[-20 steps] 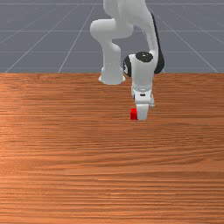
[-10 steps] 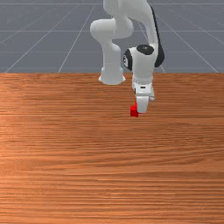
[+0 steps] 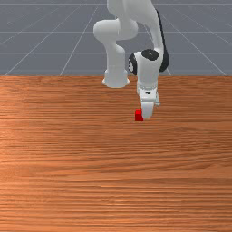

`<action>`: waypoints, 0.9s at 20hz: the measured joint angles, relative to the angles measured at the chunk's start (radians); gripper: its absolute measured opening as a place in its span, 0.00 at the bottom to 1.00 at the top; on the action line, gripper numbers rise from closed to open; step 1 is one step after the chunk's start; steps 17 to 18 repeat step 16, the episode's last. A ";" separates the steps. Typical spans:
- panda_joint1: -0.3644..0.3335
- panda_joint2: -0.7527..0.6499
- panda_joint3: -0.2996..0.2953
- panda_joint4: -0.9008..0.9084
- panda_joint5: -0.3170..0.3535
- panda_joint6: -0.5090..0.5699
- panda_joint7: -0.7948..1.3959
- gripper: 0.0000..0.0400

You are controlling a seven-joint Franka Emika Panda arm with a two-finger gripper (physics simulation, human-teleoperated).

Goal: Stack all the cube

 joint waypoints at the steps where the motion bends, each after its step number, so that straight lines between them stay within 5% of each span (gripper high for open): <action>1: 0.002 0.002 0.001 0.003 0.001 -0.005 0.003 0.48; 18: -0.010 -0.037 -0.007 -0.080 -0.006 0.057 -0.018 0.47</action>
